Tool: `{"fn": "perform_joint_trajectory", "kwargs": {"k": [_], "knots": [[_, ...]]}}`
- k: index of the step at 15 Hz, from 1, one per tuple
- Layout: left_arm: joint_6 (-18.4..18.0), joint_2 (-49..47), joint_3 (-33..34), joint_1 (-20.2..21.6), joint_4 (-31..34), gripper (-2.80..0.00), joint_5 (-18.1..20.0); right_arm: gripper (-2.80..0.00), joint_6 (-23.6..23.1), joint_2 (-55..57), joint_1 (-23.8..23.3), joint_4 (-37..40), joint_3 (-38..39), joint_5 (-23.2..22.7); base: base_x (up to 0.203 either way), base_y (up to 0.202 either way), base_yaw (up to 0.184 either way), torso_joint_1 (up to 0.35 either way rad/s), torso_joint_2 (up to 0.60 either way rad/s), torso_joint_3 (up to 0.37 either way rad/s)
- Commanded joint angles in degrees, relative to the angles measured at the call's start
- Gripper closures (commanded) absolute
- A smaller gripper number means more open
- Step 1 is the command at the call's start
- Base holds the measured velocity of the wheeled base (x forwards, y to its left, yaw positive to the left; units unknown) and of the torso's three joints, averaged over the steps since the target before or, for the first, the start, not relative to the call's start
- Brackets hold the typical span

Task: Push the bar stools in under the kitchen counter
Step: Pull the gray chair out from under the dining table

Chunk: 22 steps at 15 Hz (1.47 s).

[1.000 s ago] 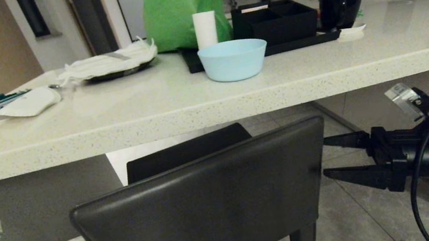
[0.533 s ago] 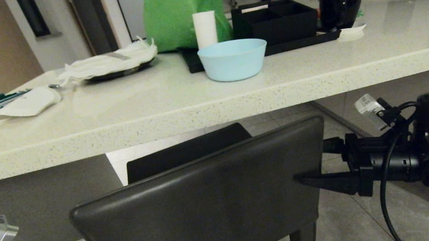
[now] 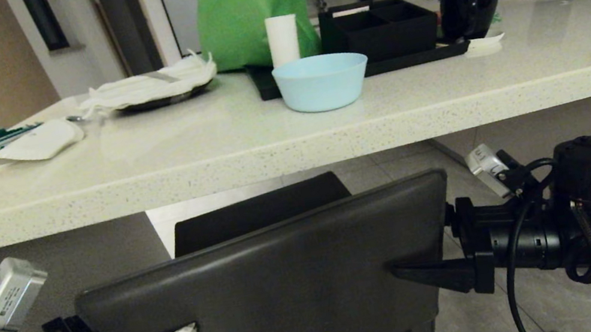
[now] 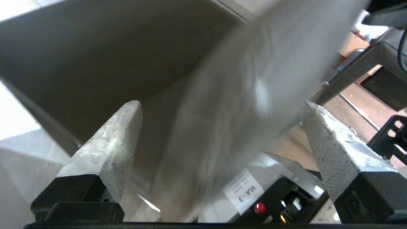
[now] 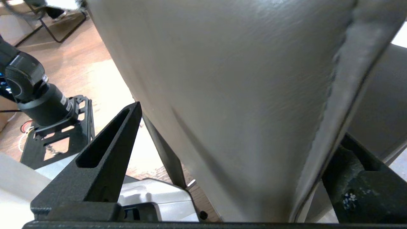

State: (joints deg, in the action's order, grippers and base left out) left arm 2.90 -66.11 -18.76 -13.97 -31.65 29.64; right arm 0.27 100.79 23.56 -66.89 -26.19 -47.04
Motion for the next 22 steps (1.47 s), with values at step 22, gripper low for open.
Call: {"fn": "perform_joint_trajectory", "kwargs": {"k": [22], "knots": [[-3.0, -1.3, 9.7, 4.7, -14.7, -2.8, 23.5, -2.8, 0.4, -2.5, 2.4, -0.4, 2.4, -0.2, 0.0, 0.0, 0.0, 0.0, 0.0, 0.0]]}}
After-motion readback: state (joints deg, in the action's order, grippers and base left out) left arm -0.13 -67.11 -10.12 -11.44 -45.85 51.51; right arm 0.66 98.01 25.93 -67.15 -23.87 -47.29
